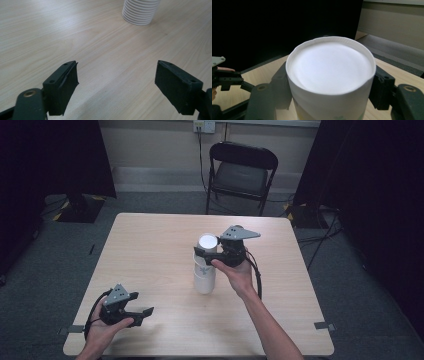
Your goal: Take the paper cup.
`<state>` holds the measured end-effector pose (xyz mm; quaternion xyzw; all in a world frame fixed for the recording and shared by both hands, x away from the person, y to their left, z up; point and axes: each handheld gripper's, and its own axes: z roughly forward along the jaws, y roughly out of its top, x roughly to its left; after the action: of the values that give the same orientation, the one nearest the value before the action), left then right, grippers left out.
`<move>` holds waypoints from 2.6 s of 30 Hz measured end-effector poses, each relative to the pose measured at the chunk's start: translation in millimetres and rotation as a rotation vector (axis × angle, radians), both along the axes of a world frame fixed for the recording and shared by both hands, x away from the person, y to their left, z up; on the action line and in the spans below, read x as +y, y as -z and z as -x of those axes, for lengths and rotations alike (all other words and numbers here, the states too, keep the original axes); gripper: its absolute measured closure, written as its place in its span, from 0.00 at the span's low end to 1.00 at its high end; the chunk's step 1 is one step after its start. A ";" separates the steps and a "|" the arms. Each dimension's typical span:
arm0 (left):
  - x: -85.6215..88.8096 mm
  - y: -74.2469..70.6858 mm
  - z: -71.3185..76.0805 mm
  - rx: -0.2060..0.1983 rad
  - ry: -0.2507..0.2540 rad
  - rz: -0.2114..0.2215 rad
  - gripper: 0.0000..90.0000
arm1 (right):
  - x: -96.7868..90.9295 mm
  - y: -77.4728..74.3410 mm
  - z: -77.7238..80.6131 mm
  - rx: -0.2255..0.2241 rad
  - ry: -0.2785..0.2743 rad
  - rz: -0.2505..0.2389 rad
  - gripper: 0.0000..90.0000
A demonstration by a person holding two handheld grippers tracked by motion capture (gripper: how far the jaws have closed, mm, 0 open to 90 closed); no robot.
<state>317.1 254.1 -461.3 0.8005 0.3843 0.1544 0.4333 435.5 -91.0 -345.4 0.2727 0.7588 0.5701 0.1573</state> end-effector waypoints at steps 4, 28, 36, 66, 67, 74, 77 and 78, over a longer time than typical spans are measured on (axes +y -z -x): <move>-0.6 0.6 -0.5 0.010 0.008 0.004 0.22 | -1.7 -3.3 1.4 -0.004 -0.001 -0.004 0.37; -4.3 1.1 -1.1 0.003 0.020 0.006 0.22 | -22.1 -26.5 17.4 -0.050 0.001 -0.016 0.37; -6.0 0.6 -1.1 0.001 0.033 -0.002 0.22 | -36.6 -33.3 33.6 -0.068 0.004 -0.006 0.37; -33.7 -8.3 3.1 -0.062 0.064 0.097 0.24 | -74.6 26.3 66.5 0.091 0.043 -0.025 0.37; -37.3 -9.3 2.4 -0.063 0.069 0.091 0.24 | -74.3 28.4 66.7 0.096 0.041 -0.030 0.37; -65.4 -19.2 -9.3 -0.077 0.100 0.116 0.24 | -62.3 31.0 67.2 0.125 0.006 -0.009 0.37; -82.2 -18.0 -13.6 -0.089 0.125 0.102 0.24 | -54.7 31.4 70.2 0.129 -0.014 0.000 0.37; -87.5 -17.4 -14.3 -0.091 0.140 0.100 0.24 | -52.4 31.9 71.3 0.129 -0.023 -0.006 0.37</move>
<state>331.4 166.6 -443.9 0.7951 0.3144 0.1405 0.4993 364.2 -143.5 -377.4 0.3007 0.7689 0.5552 0.1010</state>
